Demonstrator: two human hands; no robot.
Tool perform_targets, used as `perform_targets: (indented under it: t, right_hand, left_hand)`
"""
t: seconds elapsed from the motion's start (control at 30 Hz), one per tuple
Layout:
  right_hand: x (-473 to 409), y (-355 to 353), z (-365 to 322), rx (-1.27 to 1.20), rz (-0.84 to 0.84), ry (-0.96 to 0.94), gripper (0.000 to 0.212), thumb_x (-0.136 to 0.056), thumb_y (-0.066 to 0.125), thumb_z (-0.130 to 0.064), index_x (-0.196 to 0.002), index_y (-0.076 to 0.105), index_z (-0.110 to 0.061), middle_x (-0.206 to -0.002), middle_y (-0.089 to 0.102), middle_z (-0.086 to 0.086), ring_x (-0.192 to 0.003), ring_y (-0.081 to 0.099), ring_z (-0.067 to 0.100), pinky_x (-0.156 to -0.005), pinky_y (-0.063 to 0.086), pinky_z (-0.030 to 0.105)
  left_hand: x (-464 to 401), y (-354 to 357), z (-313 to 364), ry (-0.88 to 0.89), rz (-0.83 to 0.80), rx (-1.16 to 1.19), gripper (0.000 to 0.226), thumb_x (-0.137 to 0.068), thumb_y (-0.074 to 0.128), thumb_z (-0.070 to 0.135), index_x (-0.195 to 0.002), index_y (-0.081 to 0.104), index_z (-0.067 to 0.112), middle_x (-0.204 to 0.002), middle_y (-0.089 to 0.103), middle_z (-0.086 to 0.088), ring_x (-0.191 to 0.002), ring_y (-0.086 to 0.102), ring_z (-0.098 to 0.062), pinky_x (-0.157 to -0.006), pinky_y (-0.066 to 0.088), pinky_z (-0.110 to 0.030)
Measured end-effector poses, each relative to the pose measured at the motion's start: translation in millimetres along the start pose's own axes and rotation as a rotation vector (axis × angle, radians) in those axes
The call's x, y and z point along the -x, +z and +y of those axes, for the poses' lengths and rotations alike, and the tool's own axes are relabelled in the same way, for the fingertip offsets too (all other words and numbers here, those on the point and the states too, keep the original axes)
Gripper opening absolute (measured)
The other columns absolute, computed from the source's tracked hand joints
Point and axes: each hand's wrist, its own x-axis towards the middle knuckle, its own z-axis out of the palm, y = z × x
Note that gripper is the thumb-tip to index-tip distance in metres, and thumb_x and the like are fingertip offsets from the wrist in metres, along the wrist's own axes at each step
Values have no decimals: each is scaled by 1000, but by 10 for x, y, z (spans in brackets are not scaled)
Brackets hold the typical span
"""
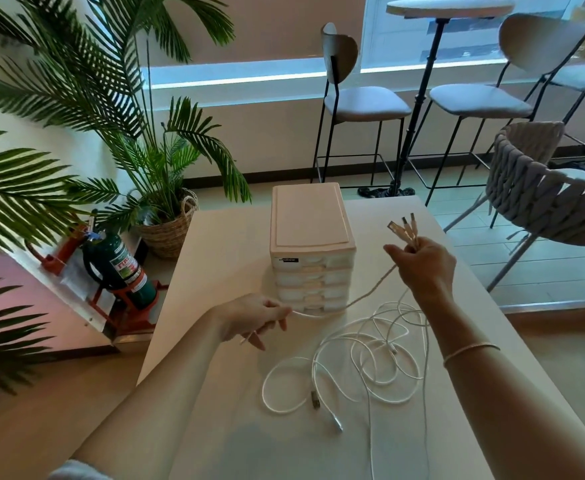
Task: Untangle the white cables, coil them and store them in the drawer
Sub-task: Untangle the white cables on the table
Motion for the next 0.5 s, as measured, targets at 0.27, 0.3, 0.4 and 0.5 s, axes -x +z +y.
perform_targets:
  t: [0.27, 0.3, 0.4, 0.5]
  right_hand:
    - [4, 33, 48, 320, -152, -46, 15, -78, 65, -22, -87, 67, -10, -91, 67, 17, -91, 60, 32, -70, 40, 28]
    - [20, 52, 82, 365, -189, -54, 18, -77, 66, -21, -91, 67, -10, -94, 67, 17, -92, 60, 32, -69, 40, 28]
    - [83, 104, 208, 468, -276, -47, 21, -75, 66, -18, -94, 67, -11, -98, 67, 16, -95, 60, 32, -71, 43, 29]
    - [166, 117, 327, 530, -331, -39, 21, -74, 69, -23, -92, 67, -13, -100, 66, 14, -95, 61, 30, -70, 42, 28]
  left_hand:
    - [11, 641, 353, -76, -531, -196, 44, -96, 44, 38, -114, 62, 2, -73, 55, 0, -62, 55, -8, -68, 53, -27]
    - [-26, 747, 337, -98, -590, -224, 47, -97, 42, 39, -120, 59, 1, -78, 57, 0, -67, 56, -9, -70, 50, -27]
    - [-157, 1072, 195, -151, -671, -346, 49, -97, 41, 41, -125, 55, 3, -87, 61, 1, -74, 56, -7, -74, 39, -26]
    - [-339, 1195, -1, -98, -426, -472, 42, -95, 48, 36, -120, 59, 4, -101, 64, -10, -70, 56, -10, -81, 41, -29]
